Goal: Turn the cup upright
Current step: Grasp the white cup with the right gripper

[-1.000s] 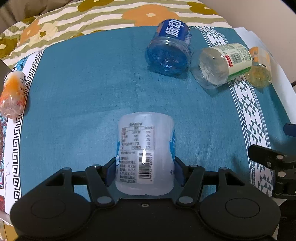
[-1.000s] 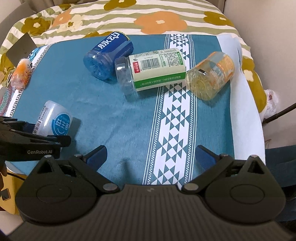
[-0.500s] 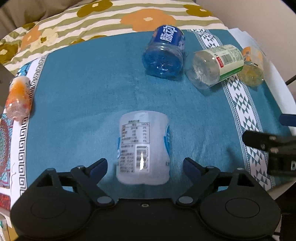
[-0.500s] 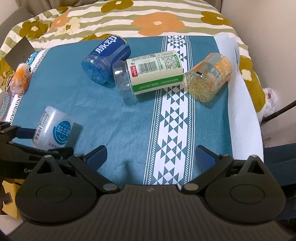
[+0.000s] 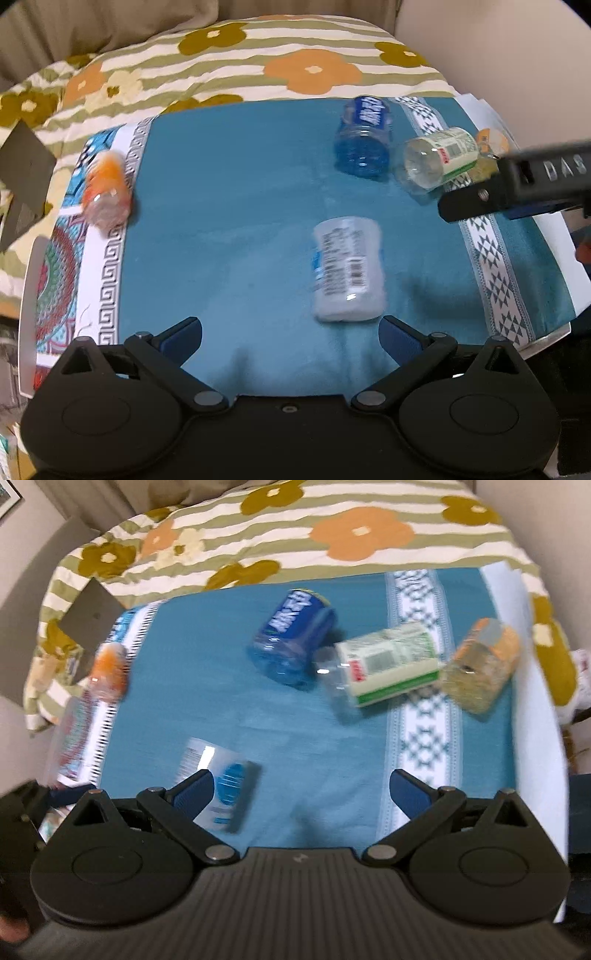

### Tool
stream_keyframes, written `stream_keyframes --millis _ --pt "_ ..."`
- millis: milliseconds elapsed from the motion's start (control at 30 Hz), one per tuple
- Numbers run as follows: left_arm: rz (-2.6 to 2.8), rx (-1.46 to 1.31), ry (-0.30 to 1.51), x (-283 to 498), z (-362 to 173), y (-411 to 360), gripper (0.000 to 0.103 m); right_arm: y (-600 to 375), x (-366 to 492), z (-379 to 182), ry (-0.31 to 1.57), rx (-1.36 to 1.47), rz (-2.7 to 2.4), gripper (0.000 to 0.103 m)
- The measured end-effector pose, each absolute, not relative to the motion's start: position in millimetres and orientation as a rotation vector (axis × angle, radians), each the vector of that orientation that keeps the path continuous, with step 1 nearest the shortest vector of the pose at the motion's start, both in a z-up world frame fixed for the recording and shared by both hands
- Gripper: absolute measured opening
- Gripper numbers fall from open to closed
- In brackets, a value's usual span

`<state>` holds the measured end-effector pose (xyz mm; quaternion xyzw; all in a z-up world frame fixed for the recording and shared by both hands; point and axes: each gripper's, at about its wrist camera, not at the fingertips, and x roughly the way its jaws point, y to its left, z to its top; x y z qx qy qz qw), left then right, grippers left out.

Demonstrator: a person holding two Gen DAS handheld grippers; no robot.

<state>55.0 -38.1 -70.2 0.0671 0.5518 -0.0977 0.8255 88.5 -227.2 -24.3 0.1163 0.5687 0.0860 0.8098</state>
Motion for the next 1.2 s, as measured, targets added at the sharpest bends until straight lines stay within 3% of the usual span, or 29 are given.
stream_keyframes --millis 500,867,1200 --pt "-0.224 0.123 1.173 57 -92 36 0.103 -176 141 -97 1.439 0.577 0.127 0.103" --pt "-0.237 0.095 1.191 63 -99 47 0.103 -177 138 -115 1.463 0.65 0.104 0.076" --pt "-0.235 0.095 1.179 61 -91 49 0.103 -183 130 -89 1.356 0.664 0.124 0.072"
